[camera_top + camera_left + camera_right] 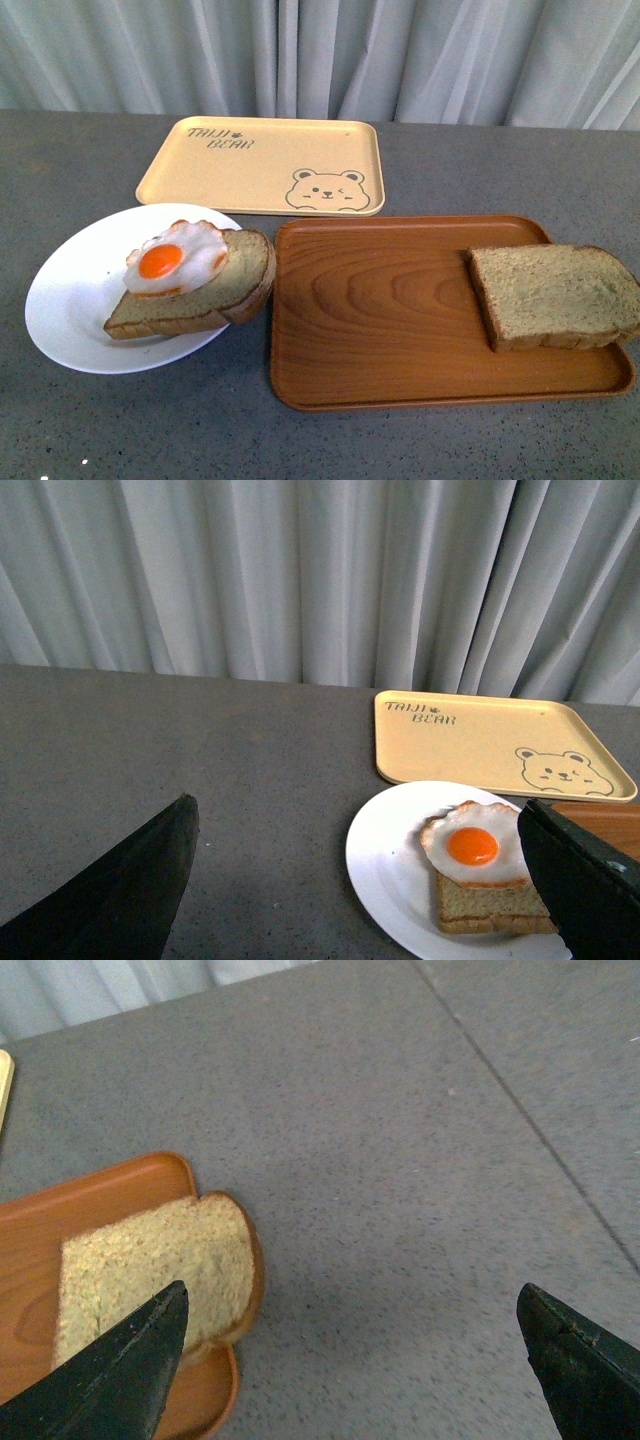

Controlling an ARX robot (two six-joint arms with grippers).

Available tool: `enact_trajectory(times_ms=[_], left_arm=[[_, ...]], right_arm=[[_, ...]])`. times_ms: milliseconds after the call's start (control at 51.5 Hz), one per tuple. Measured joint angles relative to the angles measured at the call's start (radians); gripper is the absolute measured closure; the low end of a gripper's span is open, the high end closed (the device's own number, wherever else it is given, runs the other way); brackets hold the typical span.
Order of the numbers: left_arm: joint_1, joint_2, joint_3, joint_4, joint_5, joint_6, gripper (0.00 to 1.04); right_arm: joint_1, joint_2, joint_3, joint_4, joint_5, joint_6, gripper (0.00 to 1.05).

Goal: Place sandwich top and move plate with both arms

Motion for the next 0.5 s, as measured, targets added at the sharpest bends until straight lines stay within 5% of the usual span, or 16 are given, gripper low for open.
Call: enact_trajectory(times_ms=[136, 505], left_arm=[[0.0, 0.0, 0.0, 0.0, 0.0, 0.0, 0.09], [0.0, 0.0, 0.0, 0.0, 0.0, 0.0, 0.09]], right_arm=[[-0.008, 0.363, 0.126, 0.104, -0.126, 0.082, 0.09], [0.105, 0.769, 0.313, 0.168, -0.108, 0.275, 0.09]])
